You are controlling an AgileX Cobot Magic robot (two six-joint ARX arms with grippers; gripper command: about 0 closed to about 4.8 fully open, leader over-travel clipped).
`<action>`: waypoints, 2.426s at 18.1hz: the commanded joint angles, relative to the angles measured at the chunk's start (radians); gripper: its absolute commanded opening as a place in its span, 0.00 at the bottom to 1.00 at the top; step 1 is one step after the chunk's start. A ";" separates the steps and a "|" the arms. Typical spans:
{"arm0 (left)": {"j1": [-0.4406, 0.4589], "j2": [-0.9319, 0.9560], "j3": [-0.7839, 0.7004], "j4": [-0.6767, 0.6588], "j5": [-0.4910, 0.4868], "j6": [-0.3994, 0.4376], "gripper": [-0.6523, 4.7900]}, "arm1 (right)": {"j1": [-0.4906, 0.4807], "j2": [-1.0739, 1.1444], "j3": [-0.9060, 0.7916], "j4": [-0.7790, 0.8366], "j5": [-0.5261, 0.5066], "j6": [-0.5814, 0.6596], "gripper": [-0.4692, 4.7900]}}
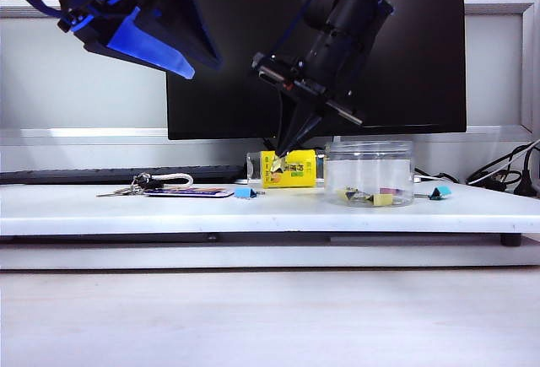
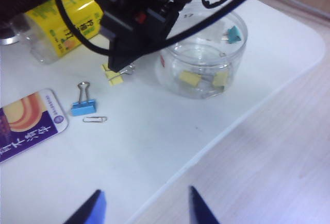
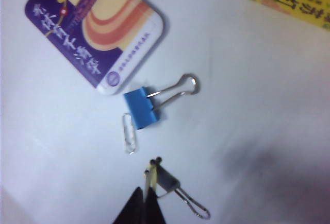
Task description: Take the clips out of the round transparent plastic box and place them on the table.
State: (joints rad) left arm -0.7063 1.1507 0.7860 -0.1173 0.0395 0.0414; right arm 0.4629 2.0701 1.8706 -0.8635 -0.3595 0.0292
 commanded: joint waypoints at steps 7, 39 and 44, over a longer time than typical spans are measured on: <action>0.000 -0.002 0.006 0.005 0.001 0.003 0.52 | 0.000 -0.002 0.006 0.023 0.002 -0.011 0.30; -0.001 -0.005 0.269 -0.337 0.253 0.008 0.52 | -0.037 0.023 0.126 -0.468 0.317 -0.026 0.30; -0.003 -0.002 0.281 -0.406 0.261 0.012 0.52 | -0.037 0.056 0.126 -0.460 0.344 -0.026 0.30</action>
State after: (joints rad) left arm -0.7082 1.1500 1.0645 -0.5259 0.2890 0.0517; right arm 0.4255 2.1208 1.9945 -1.3262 -0.0387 0.0010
